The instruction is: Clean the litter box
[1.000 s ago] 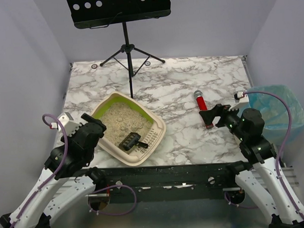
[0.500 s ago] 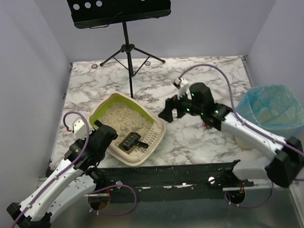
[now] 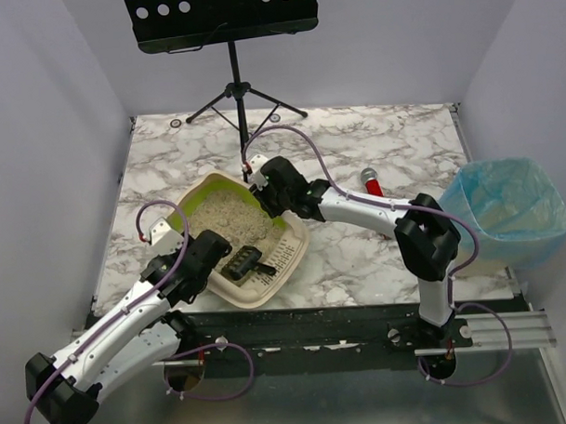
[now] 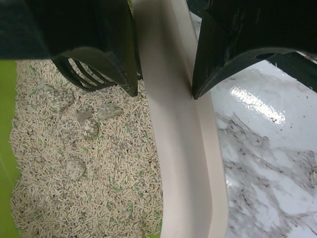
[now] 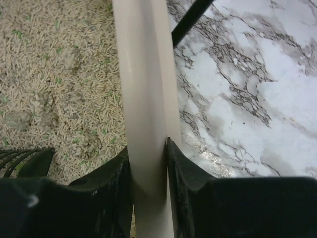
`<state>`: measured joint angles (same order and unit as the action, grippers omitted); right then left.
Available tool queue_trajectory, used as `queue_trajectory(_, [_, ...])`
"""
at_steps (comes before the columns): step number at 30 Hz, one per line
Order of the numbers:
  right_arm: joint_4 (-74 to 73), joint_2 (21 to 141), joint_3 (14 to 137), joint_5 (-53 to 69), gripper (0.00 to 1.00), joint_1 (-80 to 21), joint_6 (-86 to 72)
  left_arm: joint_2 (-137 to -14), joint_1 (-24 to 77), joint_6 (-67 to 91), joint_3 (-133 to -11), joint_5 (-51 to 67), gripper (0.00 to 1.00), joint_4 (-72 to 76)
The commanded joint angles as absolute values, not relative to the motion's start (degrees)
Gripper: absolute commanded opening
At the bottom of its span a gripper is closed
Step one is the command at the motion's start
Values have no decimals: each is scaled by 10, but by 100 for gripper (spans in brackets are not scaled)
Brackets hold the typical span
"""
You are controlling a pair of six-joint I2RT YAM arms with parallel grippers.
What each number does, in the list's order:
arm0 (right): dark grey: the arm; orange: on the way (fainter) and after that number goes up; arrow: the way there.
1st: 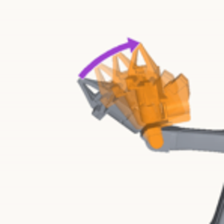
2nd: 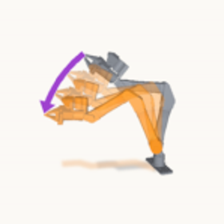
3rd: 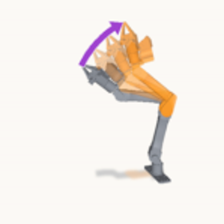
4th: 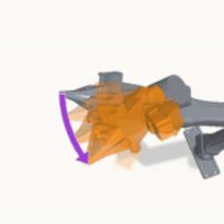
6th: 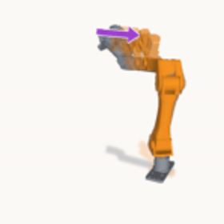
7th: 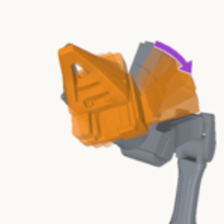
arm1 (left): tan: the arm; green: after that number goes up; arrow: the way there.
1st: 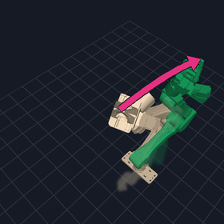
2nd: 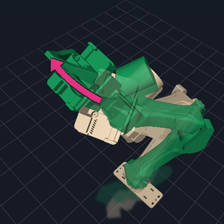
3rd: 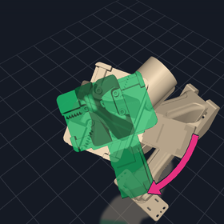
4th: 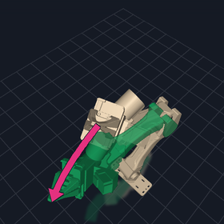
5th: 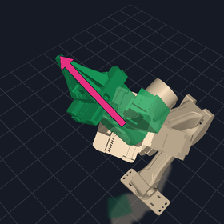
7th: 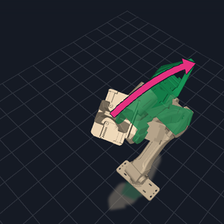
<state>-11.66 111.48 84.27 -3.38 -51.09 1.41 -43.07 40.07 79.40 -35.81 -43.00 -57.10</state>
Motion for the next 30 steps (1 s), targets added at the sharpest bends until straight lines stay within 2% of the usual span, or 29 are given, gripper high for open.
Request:
queue_trajectory(1, [-135,1100,825,-58,31,-526,6,-425,399,819,-359,-417,52,-576])
queue_trajectory(4, [-110,1068,772,-60,17,-543,-39,-412,398,828,-361,-421,38,-584])
queue_trajectory(8, [-103,1021,721,-95,11,-566,-82,-401,398,796,-354,-398,24,-548])
queue_trajectory(10, [-105,985,690,-122,3,-568,-100,-403,399,787,-348,-387,14,-531])
queue_trajectory(15, [-104,913,624,-171,1,-569,-157,-424,399,750,-339,-340,4,-477])
queue_trajectory(19, [-139,864,578,-187,1,-569,-210,-458,400,706,-343,-286,0,-428])
queue_trajectory(26, [-262,794,513,-253,1,-569,-377,-494,438,688,-338,-229,0,-378])
queue_trajectory(30, [-283,750,453,-253,1,-569,-432,-510,468,650,-339,-188,0,-289])
